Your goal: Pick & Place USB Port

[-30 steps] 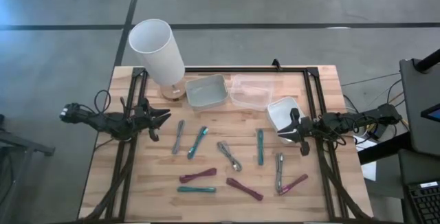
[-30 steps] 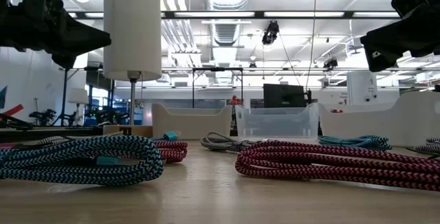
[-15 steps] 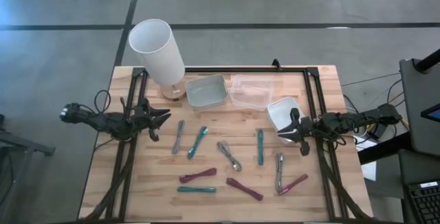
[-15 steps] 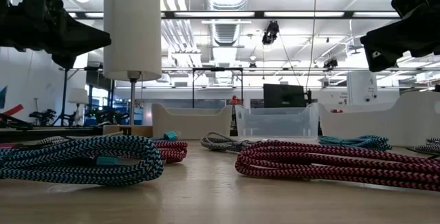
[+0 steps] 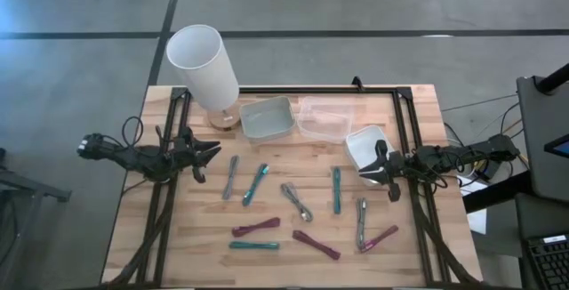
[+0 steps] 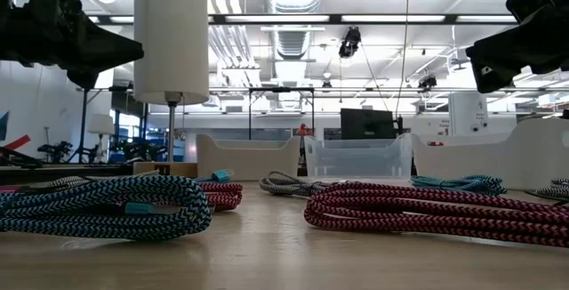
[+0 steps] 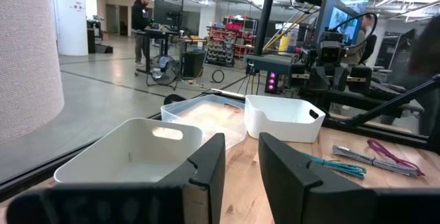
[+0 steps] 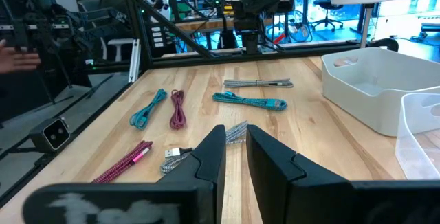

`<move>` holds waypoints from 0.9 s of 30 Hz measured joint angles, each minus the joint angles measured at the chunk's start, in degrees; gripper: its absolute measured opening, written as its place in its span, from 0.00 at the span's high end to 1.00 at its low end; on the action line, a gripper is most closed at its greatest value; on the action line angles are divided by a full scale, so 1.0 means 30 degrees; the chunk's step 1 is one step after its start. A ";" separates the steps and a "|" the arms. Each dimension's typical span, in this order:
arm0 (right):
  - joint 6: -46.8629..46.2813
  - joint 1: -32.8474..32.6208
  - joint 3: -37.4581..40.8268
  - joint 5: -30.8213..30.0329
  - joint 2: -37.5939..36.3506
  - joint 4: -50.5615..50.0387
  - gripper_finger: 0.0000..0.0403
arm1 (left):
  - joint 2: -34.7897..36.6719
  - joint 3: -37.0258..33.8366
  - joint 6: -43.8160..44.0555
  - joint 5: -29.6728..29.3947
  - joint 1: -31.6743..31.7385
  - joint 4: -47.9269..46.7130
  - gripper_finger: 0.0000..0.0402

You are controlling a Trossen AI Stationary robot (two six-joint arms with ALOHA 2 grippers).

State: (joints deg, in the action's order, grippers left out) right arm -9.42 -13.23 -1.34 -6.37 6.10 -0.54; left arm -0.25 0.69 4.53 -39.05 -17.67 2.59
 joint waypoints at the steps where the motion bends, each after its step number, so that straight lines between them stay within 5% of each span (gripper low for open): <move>1: -0.0001 0.0001 -0.0002 -0.0006 0.0005 0.0006 0.86 | 0.0000 0.0000 0.0002 0.0000 -0.0002 0.0000 0.76; 27: -0.0005 -0.0003 -0.0005 -0.0007 0.0005 0.0000 0.86 | 0.0000 -0.0044 -0.0064 -0.0175 0.0006 0.0997 0.77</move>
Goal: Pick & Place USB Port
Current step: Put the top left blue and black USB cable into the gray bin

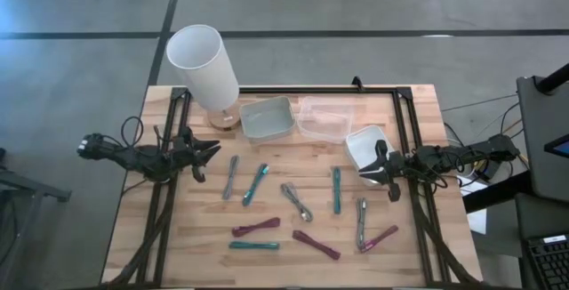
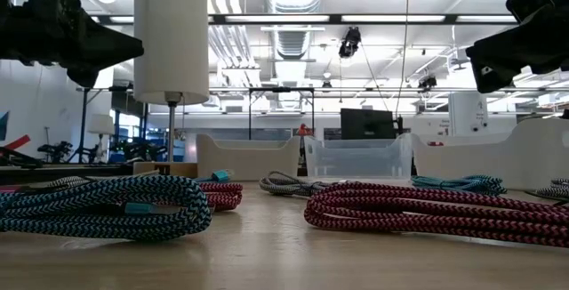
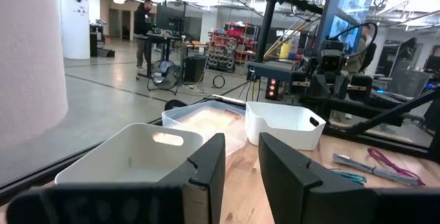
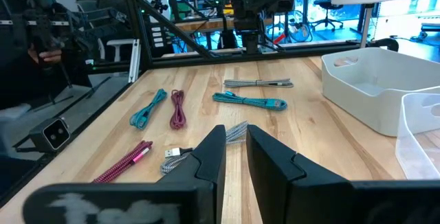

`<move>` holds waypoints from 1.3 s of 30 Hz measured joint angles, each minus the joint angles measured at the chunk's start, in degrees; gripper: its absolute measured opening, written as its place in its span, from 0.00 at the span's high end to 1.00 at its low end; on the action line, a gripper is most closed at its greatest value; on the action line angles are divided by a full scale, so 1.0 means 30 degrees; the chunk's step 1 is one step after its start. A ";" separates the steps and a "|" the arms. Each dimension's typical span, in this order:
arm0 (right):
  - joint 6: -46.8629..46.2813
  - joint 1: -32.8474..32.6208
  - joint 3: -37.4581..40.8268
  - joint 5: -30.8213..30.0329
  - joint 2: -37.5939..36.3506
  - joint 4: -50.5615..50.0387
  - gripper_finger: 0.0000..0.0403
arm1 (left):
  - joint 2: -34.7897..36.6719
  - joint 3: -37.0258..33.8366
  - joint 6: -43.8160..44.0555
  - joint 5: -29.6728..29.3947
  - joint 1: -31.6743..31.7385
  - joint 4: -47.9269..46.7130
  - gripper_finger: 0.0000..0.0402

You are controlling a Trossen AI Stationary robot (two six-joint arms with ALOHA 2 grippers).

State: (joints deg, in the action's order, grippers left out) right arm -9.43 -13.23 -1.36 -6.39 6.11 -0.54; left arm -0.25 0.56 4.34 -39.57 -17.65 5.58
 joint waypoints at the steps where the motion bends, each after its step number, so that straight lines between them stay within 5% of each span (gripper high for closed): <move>1: 0.0003 0.0000 -0.0002 0.0000 0.0000 0.0007 0.86 | 0.0000 0.0000 0.0001 -0.0004 0.0000 0.0082 0.76; 16: 0.0444 0.0006 -0.0002 -0.0022 -0.0007 0.0018 0.86 | -0.0513 0.0042 0.0001 0.2127 -0.0007 0.0234 0.76; 22: 0.0225 0.0007 0.0001 -0.0007 -0.0007 0.0714 0.86 | -0.1353 0.0794 0.0200 0.2215 -0.0005 0.0305 0.68; 29: 0.2927 0.0004 0.0005 -0.0231 -0.0007 0.2245 0.86 | -0.3465 0.1633 0.2449 0.2246 -0.0007 0.0289 0.57; 39: 0.6364 0.0007 -0.0146 -0.1095 -0.0007 0.5992 0.86 | -0.8443 0.3157 0.3052 0.2506 -0.0007 0.1291 0.57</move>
State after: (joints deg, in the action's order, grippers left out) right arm 9.66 -13.21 -1.80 -9.68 6.09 17.44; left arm -25.58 10.03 13.49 -32.05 -17.67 9.45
